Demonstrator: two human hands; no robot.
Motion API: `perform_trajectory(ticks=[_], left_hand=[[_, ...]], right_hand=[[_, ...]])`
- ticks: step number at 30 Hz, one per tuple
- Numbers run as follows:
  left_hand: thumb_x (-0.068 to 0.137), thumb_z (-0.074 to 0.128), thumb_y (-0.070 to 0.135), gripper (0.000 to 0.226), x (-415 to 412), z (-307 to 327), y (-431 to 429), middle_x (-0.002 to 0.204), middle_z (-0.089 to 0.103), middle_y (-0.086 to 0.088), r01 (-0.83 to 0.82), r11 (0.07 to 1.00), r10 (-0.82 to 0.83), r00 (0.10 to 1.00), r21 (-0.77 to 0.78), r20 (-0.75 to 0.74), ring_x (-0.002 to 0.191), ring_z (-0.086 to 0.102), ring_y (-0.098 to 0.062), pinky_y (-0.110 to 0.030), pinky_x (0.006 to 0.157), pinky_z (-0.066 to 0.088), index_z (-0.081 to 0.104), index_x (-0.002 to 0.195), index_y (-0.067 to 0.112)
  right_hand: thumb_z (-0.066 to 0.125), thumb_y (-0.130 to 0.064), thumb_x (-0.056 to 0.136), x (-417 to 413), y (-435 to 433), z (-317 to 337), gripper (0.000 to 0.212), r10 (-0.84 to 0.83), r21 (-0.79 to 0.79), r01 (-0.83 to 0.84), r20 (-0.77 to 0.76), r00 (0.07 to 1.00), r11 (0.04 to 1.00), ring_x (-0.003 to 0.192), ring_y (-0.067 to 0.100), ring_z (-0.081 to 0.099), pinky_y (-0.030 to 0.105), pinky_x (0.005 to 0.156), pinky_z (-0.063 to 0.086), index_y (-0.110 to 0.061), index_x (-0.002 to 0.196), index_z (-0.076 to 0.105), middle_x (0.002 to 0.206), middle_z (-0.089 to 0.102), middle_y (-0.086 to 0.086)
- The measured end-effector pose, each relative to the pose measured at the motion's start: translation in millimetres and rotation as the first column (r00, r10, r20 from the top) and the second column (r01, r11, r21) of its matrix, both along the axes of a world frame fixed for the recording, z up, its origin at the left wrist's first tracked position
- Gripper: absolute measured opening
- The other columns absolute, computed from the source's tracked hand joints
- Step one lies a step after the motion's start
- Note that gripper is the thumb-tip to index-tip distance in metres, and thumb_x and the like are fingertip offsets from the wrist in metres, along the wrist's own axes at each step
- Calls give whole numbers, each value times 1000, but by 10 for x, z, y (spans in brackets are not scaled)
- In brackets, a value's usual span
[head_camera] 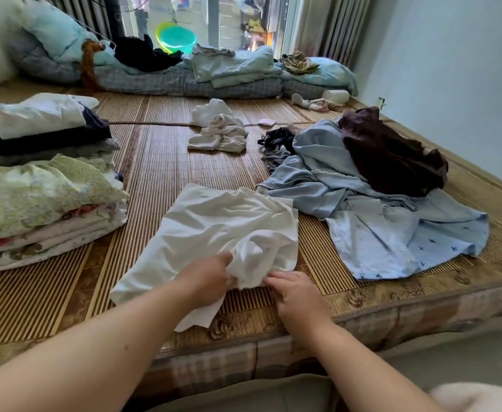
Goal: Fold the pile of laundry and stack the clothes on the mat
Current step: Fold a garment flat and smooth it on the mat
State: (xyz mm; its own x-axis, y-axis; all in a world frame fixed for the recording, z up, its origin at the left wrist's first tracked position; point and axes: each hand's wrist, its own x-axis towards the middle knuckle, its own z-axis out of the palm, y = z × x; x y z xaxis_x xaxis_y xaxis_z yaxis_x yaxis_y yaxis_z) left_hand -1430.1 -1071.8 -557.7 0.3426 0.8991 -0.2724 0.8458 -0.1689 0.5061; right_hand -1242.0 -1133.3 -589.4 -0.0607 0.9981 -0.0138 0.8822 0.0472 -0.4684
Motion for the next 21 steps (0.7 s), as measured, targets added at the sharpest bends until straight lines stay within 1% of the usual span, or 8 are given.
perform_trajectory(ticks=[2, 4, 5, 8, 11, 14, 17, 21], left_hand=[[99, 41, 4, 28, -27, 10, 128, 118, 58, -13, -156, 980, 174, 972, -121, 159, 108, 57, -22, -28, 103, 39, 55, 123, 6], [99, 36, 1, 22, -91, 68, 224, 98, 57, -18, -254, 887, 411, 816, -386, 406, 85, 61, -16, -25, 81, 46, 58, 104, 1], [100, 39, 6, 20, -151, 59, 263, 92, 55, -18, -284, 880, 450, 755, -381, 476, 78, 57, -20, -30, 70, 45, 59, 99, 1], [101, 40, 16, 30, -299, 33, 336, 100, 55, -20, -349, 819, 555, 685, -455, 473, 88, 48, -28, -39, 72, 39, 54, 117, -5], [99, 42, 17, 35, -332, 37, 372, 105, 56, -19, -362, 768, 618, 632, -528, 467, 93, 46, -32, -42, 80, 32, 51, 123, -8], [98, 43, 17, 34, -367, 42, 382, 105, 59, -21, -372, 748, 646, 598, -550, 474, 93, 50, -33, -42, 81, 34, 53, 122, -7], [101, 41, 16, 32, -383, 27, 387, 111, 64, -28, -330, 731, 663, 552, -598, 505, 97, 59, -37, -46, 90, 43, 55, 120, -6], [103, 39, 15, 30, -412, -44, 432, 123, 62, -23, -254, 721, 667, 506, -645, 547, 115, 58, -36, -48, 106, 41, 56, 124, 3]], right_hand=[[45, -11, 96, -12, 69, 7, 51, -17, -46, 16, -20, 1000, 999, 137, 11, 31, 36, 116, 27, -30, 143, 45, 150, 40, -16], [49, -19, 97, -49, 159, 17, 56, -20, -119, 21, 15, 1000, 993, 139, 15, 27, 37, 116, 26, -29, 149, 34, 154, 33, -13], [53, -26, 96, -70, 197, 32, 57, -22, -144, 28, 42, 999, 989, 137, 18, 30, 39, 115, 29, -29, 150, 33, 151, 35, -11], [51, -27, 95, -123, 301, 85, 32, -16, -109, 26, 95, 995, 994, 114, 21, 49, 40, 97, 45, -29, 126, 59, 117, 56, -3], [47, -19, 96, -66, 306, 124, 27, -24, -17, 23, -15, 1000, 1000, 97, 17, 55, 39, 87, 48, -25, 107, 71, 99, 64, -4], [52, -20, 97, 147, 231, 138, 23, -44, 73, 56, -151, 988, 996, 90, 12, 57, 37, 83, 50, -25, 104, 73, 94, 67, -10], [53, -22, 97, 323, 151, 128, 23, -105, 36, 114, -198, 975, 993, 92, 7, 58, 42, 88, 50, -30, 106, 73, 93, 66, -19], [48, -19, 93, 210, 106, 109, 35, -196, -73, 198, 27, 980, 978, 114, 10, 47, 49, 105, 35, -39, 115, 67, 118, 59, -23]])
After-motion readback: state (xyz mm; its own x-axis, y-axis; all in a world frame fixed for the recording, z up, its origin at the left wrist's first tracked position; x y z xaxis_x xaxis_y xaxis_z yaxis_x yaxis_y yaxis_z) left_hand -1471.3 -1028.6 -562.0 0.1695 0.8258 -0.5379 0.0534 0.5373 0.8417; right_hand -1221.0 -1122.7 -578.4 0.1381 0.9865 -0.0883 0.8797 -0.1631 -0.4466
